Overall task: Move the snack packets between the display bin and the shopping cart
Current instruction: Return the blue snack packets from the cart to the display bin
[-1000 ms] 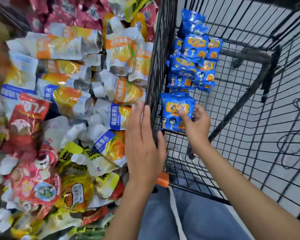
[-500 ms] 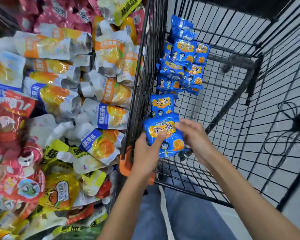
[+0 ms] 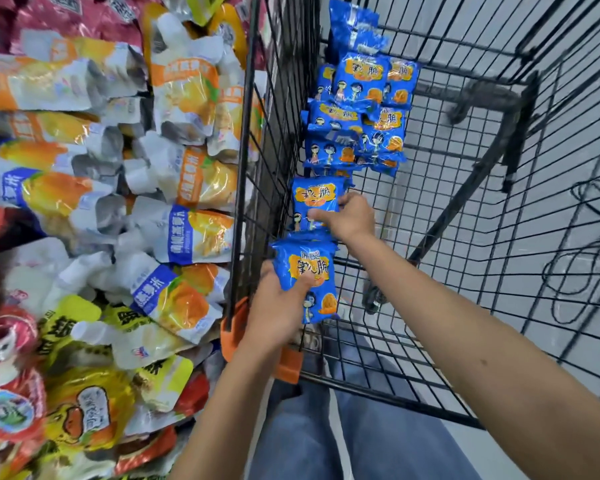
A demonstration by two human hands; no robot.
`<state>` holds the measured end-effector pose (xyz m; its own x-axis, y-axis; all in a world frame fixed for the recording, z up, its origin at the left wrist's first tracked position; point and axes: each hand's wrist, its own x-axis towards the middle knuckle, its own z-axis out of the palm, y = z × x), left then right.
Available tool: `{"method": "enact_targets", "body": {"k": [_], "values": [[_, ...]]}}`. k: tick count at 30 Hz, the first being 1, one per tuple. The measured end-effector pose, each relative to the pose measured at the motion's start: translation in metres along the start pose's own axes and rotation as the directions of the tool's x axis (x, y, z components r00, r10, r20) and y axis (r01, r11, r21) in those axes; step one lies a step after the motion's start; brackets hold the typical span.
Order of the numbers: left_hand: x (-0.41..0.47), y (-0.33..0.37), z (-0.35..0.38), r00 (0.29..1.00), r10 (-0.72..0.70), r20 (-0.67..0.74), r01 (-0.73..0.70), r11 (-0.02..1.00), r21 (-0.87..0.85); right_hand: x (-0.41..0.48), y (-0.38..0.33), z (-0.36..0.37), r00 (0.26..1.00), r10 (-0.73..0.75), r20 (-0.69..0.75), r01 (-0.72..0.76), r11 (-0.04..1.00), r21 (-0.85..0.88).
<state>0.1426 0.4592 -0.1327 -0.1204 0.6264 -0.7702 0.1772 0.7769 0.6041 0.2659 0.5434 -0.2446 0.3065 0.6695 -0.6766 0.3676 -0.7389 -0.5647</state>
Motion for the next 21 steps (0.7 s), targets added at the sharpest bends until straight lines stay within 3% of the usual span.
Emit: {"method": "enact_targets", "body": {"k": [2,7,9,12,15,17,21], "values": [[0.003,0.000,0.000,0.999,-0.035,-0.009,0.035,0.999,-0.010,-0.003,0.001,-0.006,0.999,0.020,0.039,-0.027,0.981,0.193],[0.009,0.002,0.000,0.996,-0.084,-0.040,0.084,0.996,0.011,-0.037,0.001,-0.048,0.990,-0.134,-0.034,0.138,0.949,0.285],[0.012,0.002,0.002,0.993,-0.100,-0.056,0.101,0.994,0.029,-0.055,0.000,-0.071,0.985,-0.171,-0.034,0.170,0.900,0.402],[0.015,0.008,0.007,0.987,-0.138,-0.076,0.141,0.990,0.026,-0.080,-0.001,-0.096,0.978,-0.170,0.119,0.068,0.802,0.593],[0.014,0.017,0.013,0.975,-0.221,-0.026,0.218,0.973,-0.072,-0.100,0.007,-0.095,0.963,-0.067,0.260,-0.093,0.825,0.558],[0.015,0.020,0.013,0.969,-0.233,0.076,0.244,0.950,-0.194,-0.111,0.013,-0.086,0.963,-0.039,0.265,-0.103,0.860,0.501],[0.018,0.013,0.014,0.974,-0.209,0.082,0.218,0.968,-0.124,-0.114,0.014,-0.071,0.950,-0.080,0.300,-0.030,0.937,0.347]]}}
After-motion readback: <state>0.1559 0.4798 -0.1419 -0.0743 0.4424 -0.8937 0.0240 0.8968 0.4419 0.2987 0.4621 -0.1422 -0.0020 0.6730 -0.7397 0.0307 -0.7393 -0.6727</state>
